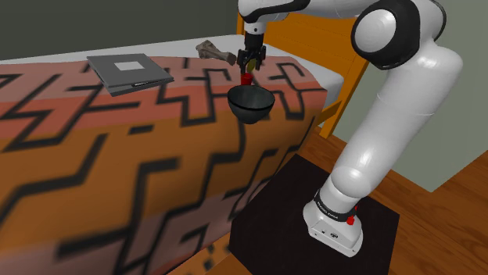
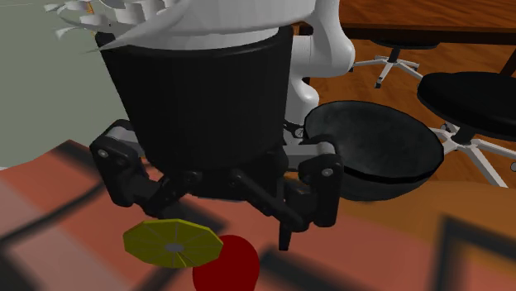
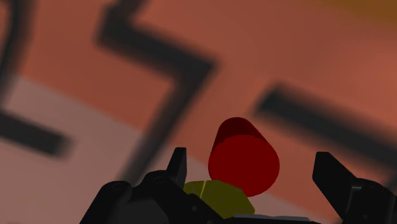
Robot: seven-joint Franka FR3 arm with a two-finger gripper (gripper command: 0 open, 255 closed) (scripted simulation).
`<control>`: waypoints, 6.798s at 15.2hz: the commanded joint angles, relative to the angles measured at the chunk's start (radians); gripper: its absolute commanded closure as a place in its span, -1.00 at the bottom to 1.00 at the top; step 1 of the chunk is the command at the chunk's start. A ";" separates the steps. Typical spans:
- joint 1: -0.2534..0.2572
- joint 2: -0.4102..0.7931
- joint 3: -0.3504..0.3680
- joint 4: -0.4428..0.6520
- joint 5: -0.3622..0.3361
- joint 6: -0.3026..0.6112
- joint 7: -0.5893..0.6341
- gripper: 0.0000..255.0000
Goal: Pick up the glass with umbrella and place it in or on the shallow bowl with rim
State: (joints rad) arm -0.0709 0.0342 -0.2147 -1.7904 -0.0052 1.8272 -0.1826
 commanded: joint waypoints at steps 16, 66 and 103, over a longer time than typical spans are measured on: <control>0.000 0.006 0.000 -0.042 0.001 0.048 0.000 1.00; 0.100 -0.359 0.137 0.000 -0.033 -0.360 0.236 1.00; 0.135 -0.533 0.225 -0.205 -0.003 -0.332 0.356 -1.00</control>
State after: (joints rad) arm 0.0636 -0.5035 0.0079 -2.0283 -0.0091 1.5252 0.1717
